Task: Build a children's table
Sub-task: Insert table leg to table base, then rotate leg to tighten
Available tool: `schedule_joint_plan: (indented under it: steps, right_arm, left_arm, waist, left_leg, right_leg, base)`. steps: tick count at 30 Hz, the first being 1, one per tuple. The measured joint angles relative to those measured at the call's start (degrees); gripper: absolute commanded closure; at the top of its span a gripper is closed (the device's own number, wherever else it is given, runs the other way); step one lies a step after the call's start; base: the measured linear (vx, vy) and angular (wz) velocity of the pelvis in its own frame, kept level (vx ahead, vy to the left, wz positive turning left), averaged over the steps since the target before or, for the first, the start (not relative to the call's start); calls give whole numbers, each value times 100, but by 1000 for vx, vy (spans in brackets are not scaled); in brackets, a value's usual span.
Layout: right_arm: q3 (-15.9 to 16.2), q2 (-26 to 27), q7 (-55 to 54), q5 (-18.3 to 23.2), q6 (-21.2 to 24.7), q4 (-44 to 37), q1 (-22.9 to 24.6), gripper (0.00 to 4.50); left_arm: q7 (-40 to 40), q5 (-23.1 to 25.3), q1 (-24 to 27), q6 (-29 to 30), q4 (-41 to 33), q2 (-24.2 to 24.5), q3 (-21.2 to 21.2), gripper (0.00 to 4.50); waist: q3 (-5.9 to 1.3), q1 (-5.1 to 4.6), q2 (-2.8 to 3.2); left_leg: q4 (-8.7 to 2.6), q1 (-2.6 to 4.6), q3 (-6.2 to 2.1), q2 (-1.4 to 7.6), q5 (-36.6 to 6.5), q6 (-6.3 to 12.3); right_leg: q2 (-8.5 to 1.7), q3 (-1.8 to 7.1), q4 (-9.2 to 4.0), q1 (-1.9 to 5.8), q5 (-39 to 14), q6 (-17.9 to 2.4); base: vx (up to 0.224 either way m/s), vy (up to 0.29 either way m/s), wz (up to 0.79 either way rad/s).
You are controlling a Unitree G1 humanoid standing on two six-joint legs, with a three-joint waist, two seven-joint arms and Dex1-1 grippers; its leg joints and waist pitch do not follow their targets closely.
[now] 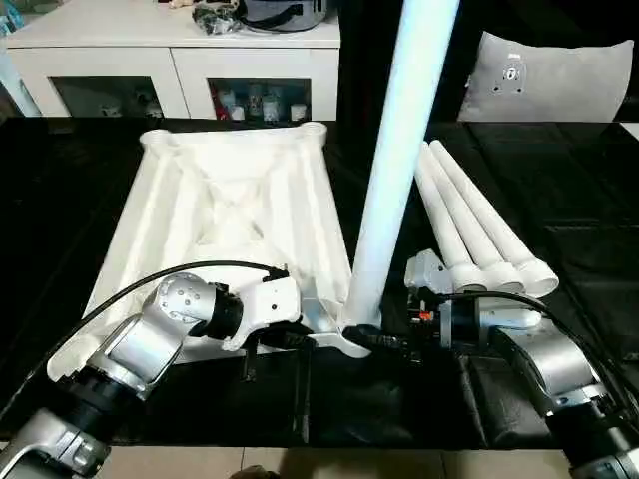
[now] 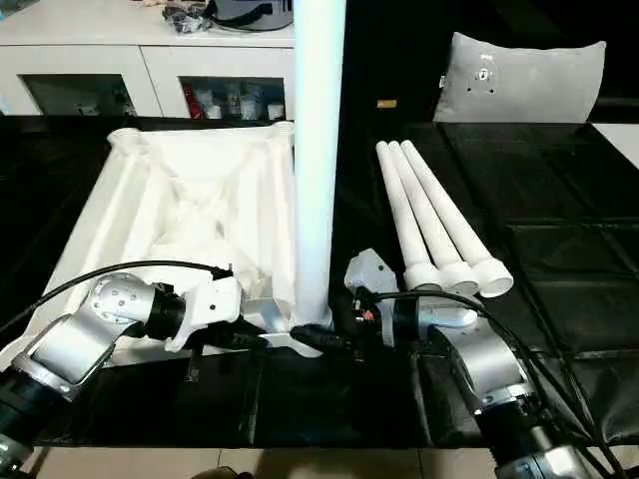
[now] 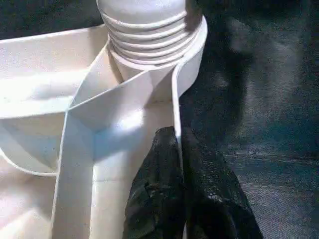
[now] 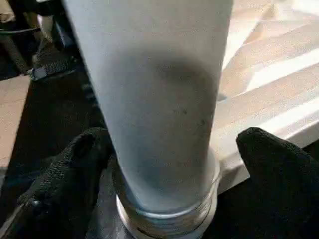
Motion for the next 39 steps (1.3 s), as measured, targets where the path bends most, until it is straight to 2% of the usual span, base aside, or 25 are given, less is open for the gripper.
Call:
schedule_joint_plan:
  steps: [2,6,8,12,15,22,27,30,34,36,39]
  right_arm:
    - [22,-18,96,-2,39,45,-69,67]
    - [91,-43,249,-1,128,127,-135,86]
    - [118,-57,291,0,185,166,-133,119]
    - [123,-64,344,5,275,166,-134,131]
    - [118,-61,347,12,305,162,-134,164]
    - [-61,153,76,95,547,-50,96,173]
    - [-330,721,-957,8,531,-103,379,174]
    - [-539,1149,-1780,-117,590,-96,430,174]
    - [-973,1962,-3235,-331,635,133,303,174]
    - [-1016,2081,-3600,-417,589,297,151,174]
    - [-1028,2139,-3763,-477,416,427,90,174]
  left_arm:
    - [-36,11,-39,-46,39,-4,-28,450]
    - [-91,47,-129,-148,157,-46,-76,450]
    - [-97,49,-144,-172,185,-49,-77,450]
    - [-109,51,-153,-209,231,-66,-73,450]
    - [-112,50,-153,-230,240,-65,-73,450]
    - [-98,4,-117,-45,219,-99,17,450]
    - [483,7,54,731,22,-401,297,450]
    - [1010,23,123,1417,-199,-686,429,450]
    - [2144,192,250,2515,-471,-1618,743,450]
    - [2534,269,280,2689,-524,-1923,763,450]
    - [2791,294,329,2749,-597,-2079,754,450]
  waist:
    - [0,-4,0]
    - [0,3,0]
    - [0,1,0]
    - [0,2,0]
    - [0,3,0]
    - [-3,-6,-5]
    - [-7,-83,-5]
    - [-7,-213,-5]
    - [-7,-327,-6]
    - [-8,-351,-7]
    - [-8,-329,-7]
  left_leg:
    - [3,-1,0,0,0,1]
    - [4,-1,0,0,0,1]
    - [5,-2,0,0,1,1]
    - [8,-2,0,0,1,2]
    - [9,-2,0,0,1,2]
    - [9,1,0,4,1,1]
    - [10,28,3,4,2,-2]
    - [11,34,10,5,3,-4]
    - [12,30,11,6,3,-4]
    - [12,28,11,7,3,-4]
    - [7,18,9,13,3,-4]
  right_leg:
    - [0,1,2,-1,0,0]
    - [0,0,2,-1,0,0]
    - [-1,0,4,-1,0,0]
    - [-1,0,7,-1,0,0]
    - [-1,0,7,-1,0,0]
    - [0,-1,10,-2,0,0]
    - [0,8,21,4,14,-21]
    - [-1,16,19,-3,20,-31]
    - [-1,16,15,-15,36,-42]
    - [-1,14,11,-16,36,-41]
    - [3,5,7,-23,30,-30]
  base:
    - [0,0,0]
    - [0,0,0]
    - [0,0,0]
    - [0,0,0]
    - [0,0,0]
    - [0,0,0]
    - [0,0,0]
    - [0,0,0]
    - [0,0,0]
    - [0,0,0]
    - [0,0,0]
